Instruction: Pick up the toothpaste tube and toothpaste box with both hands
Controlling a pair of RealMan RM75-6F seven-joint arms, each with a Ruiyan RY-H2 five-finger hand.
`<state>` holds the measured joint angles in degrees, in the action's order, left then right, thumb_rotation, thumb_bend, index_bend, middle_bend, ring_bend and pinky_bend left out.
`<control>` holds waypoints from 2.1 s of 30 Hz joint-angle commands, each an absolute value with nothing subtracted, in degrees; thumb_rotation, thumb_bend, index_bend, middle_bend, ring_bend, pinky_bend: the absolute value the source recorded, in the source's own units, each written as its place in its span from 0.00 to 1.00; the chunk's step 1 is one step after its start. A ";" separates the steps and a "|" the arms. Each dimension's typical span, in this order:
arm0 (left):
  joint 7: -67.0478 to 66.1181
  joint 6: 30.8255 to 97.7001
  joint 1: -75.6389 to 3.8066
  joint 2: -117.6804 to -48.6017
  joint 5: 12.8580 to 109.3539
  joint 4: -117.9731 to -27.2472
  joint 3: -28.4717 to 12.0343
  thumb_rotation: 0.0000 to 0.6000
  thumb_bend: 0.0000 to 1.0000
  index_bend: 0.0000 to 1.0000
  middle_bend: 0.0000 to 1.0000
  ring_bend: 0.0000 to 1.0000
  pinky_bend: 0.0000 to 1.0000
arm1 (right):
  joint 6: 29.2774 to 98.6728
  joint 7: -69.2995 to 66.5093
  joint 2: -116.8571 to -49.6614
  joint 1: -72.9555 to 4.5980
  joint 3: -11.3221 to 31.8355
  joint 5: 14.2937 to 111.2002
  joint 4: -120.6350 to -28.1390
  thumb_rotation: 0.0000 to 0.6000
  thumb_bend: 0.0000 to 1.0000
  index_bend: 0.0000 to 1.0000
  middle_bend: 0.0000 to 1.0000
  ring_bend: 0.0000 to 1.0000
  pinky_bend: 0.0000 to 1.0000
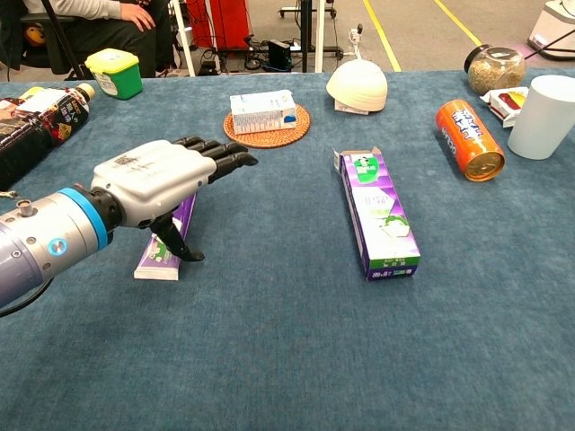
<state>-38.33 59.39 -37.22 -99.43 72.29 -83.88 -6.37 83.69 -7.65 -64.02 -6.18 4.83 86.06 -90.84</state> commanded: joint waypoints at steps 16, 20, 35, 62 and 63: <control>-36.61 59.98 -36.56 -98.48 69.94 -80.74 -5.79 1.00 0.01 0.00 0.00 0.00 0.03 | 84.33 -7.45 -63.71 -5.92 4.29 87.08 -91.64 1.00 0.00 0.05 0.00 0.00 0.00; -35.35 60.33 -36.02 -97.14 69.90 -80.45 -5.53 1.00 0.01 0.00 0.00 0.00 0.03 | 84.17 -7.20 -63.77 -5.97 4.21 87.06 -91.68 1.00 0.00 0.05 0.00 0.00 0.00; -29.70 59.29 -35.61 -92.69 68.31 -75.72 -6.95 1.00 0.01 0.00 0.00 0.00 0.03 | 83.84 -6.40 -63.93 -6.04 3.80 87.29 -92.01 1.00 0.00 0.05 0.00 0.00 0.00; -39.62 51.67 -41.44 -90.48 52.05 -81.17 -7.76 1.00 0.09 0.12 0.02 0.00 0.21 | 83.39 -6.19 -63.68 -6.21 3.41 87.62 -92.59 1.00 0.00 0.05 0.00 0.00 0.00; -39.66 51.72 -41.61 -90.72 51.80 -81.05 -7.74 1.00 0.12 0.15 0.03 0.01 0.24 | 83.53 -6.23 -63.71 -6.18 3.45 87.65 -92.51 1.00 0.00 0.05 0.00 0.00 0.00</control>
<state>-39.47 51.65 -41.29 -90.37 52.17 -81.17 -7.71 83.50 -6.20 -63.69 -6.20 3.43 87.62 -92.54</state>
